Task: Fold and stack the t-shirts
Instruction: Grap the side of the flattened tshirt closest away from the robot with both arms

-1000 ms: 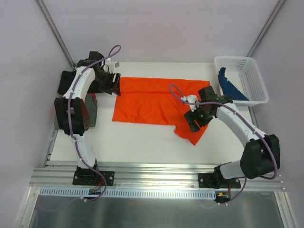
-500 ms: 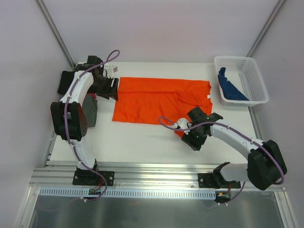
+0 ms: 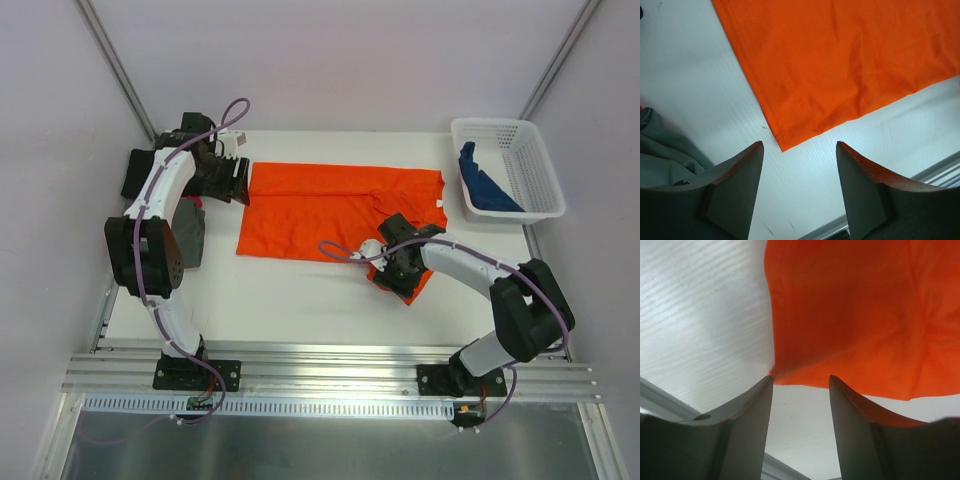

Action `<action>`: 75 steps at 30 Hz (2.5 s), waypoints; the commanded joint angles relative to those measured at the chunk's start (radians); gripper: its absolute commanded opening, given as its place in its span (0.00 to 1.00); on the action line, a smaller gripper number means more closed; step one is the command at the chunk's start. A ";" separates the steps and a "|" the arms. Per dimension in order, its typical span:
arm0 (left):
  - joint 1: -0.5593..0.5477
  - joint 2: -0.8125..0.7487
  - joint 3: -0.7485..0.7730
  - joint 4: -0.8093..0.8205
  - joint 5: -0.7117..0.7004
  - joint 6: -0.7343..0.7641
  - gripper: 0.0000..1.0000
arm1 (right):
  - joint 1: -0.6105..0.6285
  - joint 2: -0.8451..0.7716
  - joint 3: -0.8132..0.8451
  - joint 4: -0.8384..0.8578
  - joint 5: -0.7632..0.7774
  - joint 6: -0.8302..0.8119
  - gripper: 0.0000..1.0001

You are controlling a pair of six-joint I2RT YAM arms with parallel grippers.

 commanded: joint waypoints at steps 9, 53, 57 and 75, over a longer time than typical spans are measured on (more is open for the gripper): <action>0.031 0.035 0.116 0.002 0.048 -0.010 0.60 | 0.050 -0.004 0.034 -0.020 -0.001 -0.023 0.52; 0.059 -0.089 -0.134 -0.011 0.090 -0.047 0.59 | 0.058 -0.116 -0.017 -0.018 0.115 -0.117 0.01; 0.060 -0.126 -0.257 -0.017 0.123 -0.065 0.56 | 0.046 -0.138 -0.009 -0.006 0.127 -0.126 0.01; 0.109 0.101 -0.249 -0.051 0.262 -0.124 0.54 | -0.025 -0.133 0.005 0.023 0.124 -0.132 0.01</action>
